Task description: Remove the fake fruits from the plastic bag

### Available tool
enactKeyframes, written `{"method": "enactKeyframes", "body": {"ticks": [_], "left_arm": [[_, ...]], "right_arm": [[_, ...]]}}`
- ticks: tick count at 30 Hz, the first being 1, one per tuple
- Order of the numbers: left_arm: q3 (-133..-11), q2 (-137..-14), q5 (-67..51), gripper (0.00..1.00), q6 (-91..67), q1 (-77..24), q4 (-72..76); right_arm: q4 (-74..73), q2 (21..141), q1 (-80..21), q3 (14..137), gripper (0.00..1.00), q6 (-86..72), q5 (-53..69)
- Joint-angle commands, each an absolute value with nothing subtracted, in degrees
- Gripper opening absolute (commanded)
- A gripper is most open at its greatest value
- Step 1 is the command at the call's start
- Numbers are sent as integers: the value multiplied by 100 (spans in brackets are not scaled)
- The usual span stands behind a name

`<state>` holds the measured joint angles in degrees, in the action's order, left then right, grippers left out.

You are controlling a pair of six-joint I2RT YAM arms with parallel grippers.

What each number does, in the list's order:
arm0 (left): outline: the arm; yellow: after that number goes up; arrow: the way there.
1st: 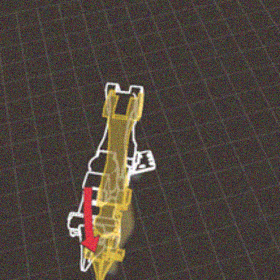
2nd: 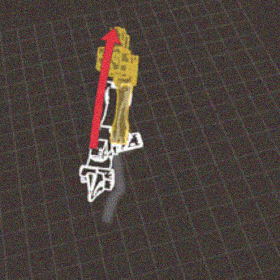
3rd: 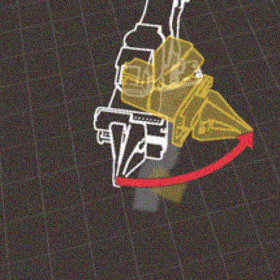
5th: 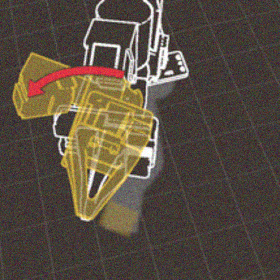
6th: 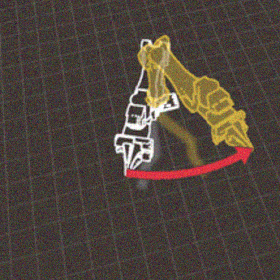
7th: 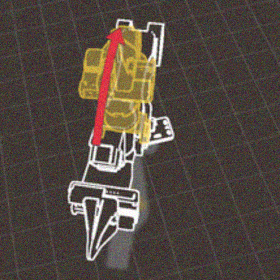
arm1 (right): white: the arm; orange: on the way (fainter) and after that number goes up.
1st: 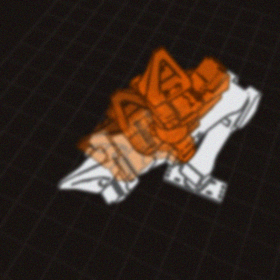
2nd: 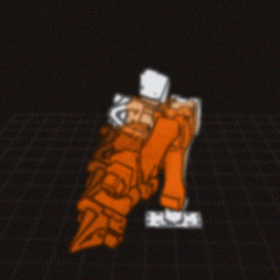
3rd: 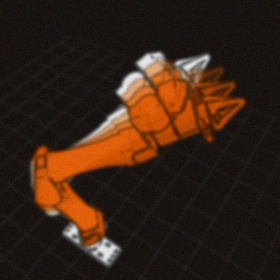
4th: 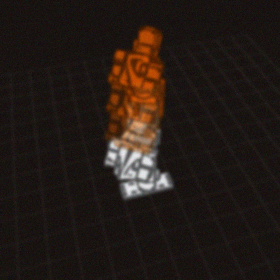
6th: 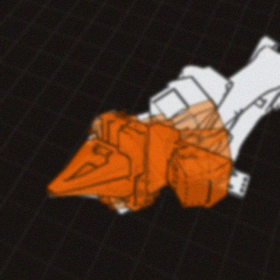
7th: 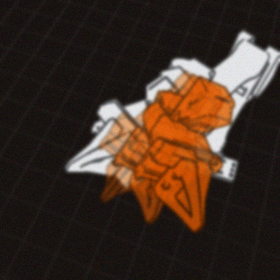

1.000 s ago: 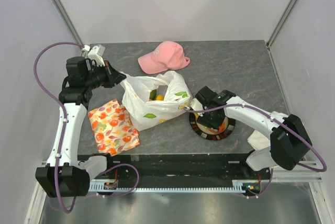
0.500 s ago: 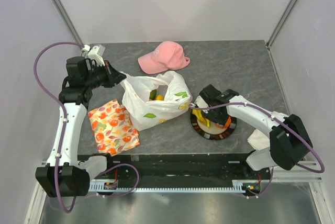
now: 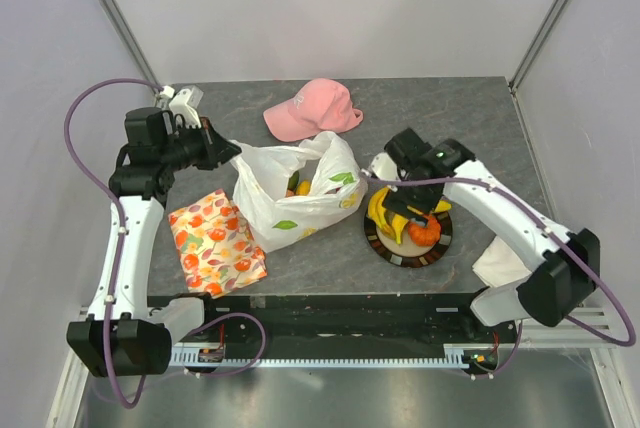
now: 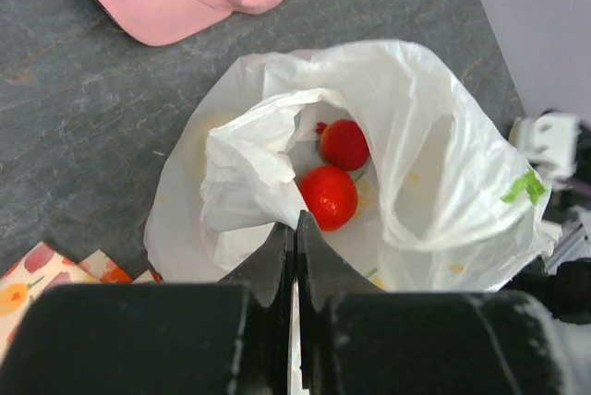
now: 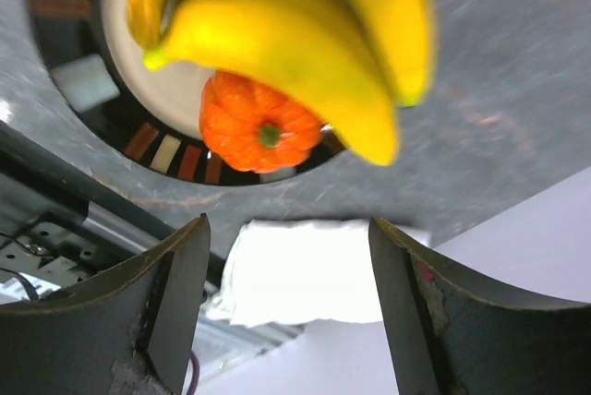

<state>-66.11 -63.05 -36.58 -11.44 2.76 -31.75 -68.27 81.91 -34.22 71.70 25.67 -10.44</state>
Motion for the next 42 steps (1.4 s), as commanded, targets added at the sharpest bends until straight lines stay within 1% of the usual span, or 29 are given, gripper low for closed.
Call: {"method": "enactKeyframes", "body": {"ticks": [1,2,3,4,6,7,10,13,16,18,21,26,28,29,30,32,33,38,42], "left_arm": [[-7049,-6126,-3911,2,-108,264,-4147],[-7084,-6109,-3946,2,-18,264,-4322],[-7119,-6030,-4051,2,174,272,-4577],[-7137,-6003,-4095,2,332,272,-4701],[-7224,-5950,-4244,1,456,264,-4903],[-7277,-5924,-4297,2,614,264,-5139],[-7391,-5784,-4456,2,965,264,-5649],[-7409,-5608,-4614,2,1369,264,-6228],[-7436,-5520,-4842,2,1748,264,-6669],[-7453,-5493,-4878,2,1941,264,-7012],[-7444,-5458,-4799,2,2030,264,-7260],[-7225,-5221,-4431,2,1960,264,-7085],[-7155,-5142,-4325,2,1942,264,-7014],[-7111,-5116,-4220,2,1942,264,-6961],[-7102,-5020,-4132,2,1925,264,-6848],[-7041,-4870,-3791,2,1942,264,-6672],[-6997,-4634,-3649,2,2012,264,-6497],[-7092,-4359,-2885,2,2627,264,-6661],[-7418,-4131,-2523,2,3023,272,-6741]], "right_arm": [[-7638,7787,-3401,8810,77,2839,-108],[-7577,7813,-3401,9068,76,2848,173],[-7315,7840,-3410,9305,75,2813,846],[-7139,7944,-3401,9673,71,2752,1183],[-6456,8068,-3489,9861,66,2480,1939],[-6147,8208,-3576,9809,60,2322,2273],[-5179,8716,-4051,9599,50,1820,2451],[-4624,9278,-4490,9439,47,1670,2601],[-4465,9754,-4728,9466,47,1670,2865],[-4569,10053,-4877,9483,45,1740,2769],[-5052,10195,-4939,9309,39,1906,2409],[-5773,9853,-4948,8579,38,2302,1881],[-5705,9651,-4939,8490,38,2477,1819],[-5539,9633,-4939,8516,39,2496,1819],[-5441,9685,-4948,8630,42,2487,1793],[-5109,9852,-4939,8779,46,2339,1732],[-5028,10131,-4939,9006,48,2268,1697],[-4537,11020,-4940,9895,51,1767,1916],[-3956,11556,-4939,10133,57,1188,1785]]}}
